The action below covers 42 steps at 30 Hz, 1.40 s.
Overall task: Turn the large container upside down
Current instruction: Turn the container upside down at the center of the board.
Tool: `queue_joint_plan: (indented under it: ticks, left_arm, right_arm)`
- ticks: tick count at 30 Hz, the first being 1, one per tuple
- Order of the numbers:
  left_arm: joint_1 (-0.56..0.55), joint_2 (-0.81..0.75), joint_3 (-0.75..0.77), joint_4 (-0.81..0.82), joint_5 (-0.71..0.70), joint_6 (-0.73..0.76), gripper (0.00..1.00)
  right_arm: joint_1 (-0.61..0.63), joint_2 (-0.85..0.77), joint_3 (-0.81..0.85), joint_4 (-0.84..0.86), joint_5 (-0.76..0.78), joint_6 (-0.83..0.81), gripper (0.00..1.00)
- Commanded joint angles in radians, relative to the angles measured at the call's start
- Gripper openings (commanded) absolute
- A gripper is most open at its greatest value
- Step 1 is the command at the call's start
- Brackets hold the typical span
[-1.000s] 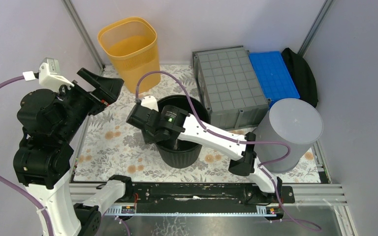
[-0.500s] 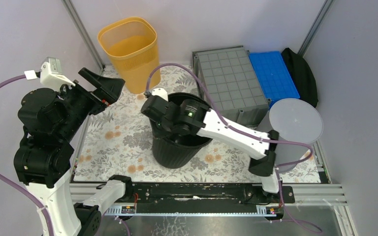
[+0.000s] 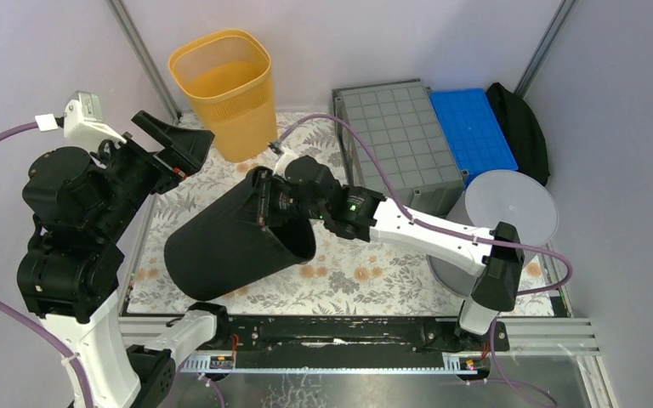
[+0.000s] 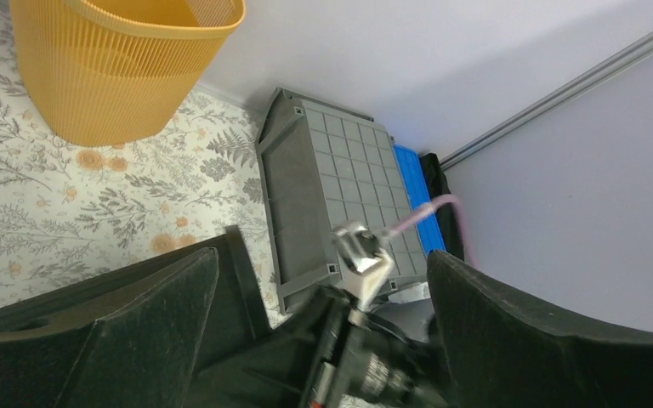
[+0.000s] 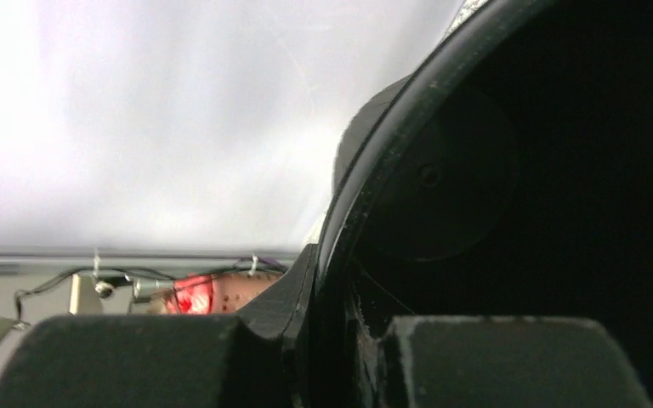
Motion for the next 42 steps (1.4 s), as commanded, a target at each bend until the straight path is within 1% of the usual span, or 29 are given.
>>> queue_joint_plan:
  ticks: [1, 3, 5, 9, 12, 14, 17, 20, 21, 24, 29, 37, 39, 41, 42]
  left_arm:
    - [-0.001, 0.015, 0.051, -0.025, 0.007, 0.032, 1.0]
    - [-0.002, 0.014, 0.052, -0.026, 0.009, 0.031, 1.0]
    - [-0.002, 0.016, 0.049, -0.026, 0.01, 0.03, 1.0]
    - [-0.001, 0.014, 0.04, -0.026, 0.014, 0.027, 1.0]
    - [-0.002, 0.014, 0.034, -0.026, 0.014, 0.028, 1.0]
    - [-0.001, 0.011, 0.03, -0.027, 0.013, 0.028, 1.0]
    - [-0.001, 0.013, 0.031, -0.029, 0.015, 0.027, 1.0]
    - [-0.001, 0.013, 0.029, -0.032, 0.016, 0.028, 1.0]
    - [-0.001, 0.013, 0.027, -0.031, 0.015, 0.028, 1.0]
    - [-0.001, 0.012, 0.009, -0.024, 0.018, 0.027, 1.0]
    - [-0.001, 0.002, -0.02, -0.009, 0.022, 0.024, 1.0]
    - [-0.001, -0.002, -0.048, 0.006, 0.024, 0.019, 1.0]
    - [-0.001, -0.002, -0.047, 0.008, 0.026, 0.02, 1.0]
    - [-0.002, -0.003, -0.048, 0.008, 0.023, 0.023, 1.0]
    - [-0.002, -0.004, -0.05, 0.008, 0.022, 0.024, 1.0]
  right_arm:
    - [-0.061, -0.043, -0.134, 0.536, -0.187, 0.208, 0.0]
    - [-0.085, -0.04, -0.196, 0.656, -0.2, 0.268, 0.0]
    - [-0.109, -0.031, -0.258, 0.823, -0.196, 0.327, 0.0]
    - [-0.14, 0.049, -0.32, 1.13, -0.185, 0.461, 0.0]
    - [-0.144, 0.164, -0.295, 1.358, -0.162, 0.559, 0.0]
    - [-0.144, 0.254, -0.256, 1.48, -0.135, 0.617, 0.0]
    - [-0.14, 0.429, -0.178, 1.686, -0.066, 0.709, 0.0]
    - [-0.137, 0.575, -0.107, 1.85, 0.01, 0.782, 0.0]
    - [-0.136, 0.605, -0.093, 1.864, 0.027, 0.802, 0.0]
    - [-0.127, 0.651, -0.067, 1.865, 0.035, 0.765, 0.0]
    - [-0.119, 0.717, -0.035, 1.867, 0.059, 0.761, 0.0]
    - [-0.109, 0.87, 0.174, 1.868, 0.083, 0.804, 0.0]
    - [-0.109, 0.889, 0.165, 1.868, 0.09, 0.813, 0.0]
    - [-0.108, 0.861, 0.086, 1.866, 0.091, 0.796, 0.01]
    - [-0.108, 0.838, 0.036, 1.865, 0.093, 0.774, 0.07]
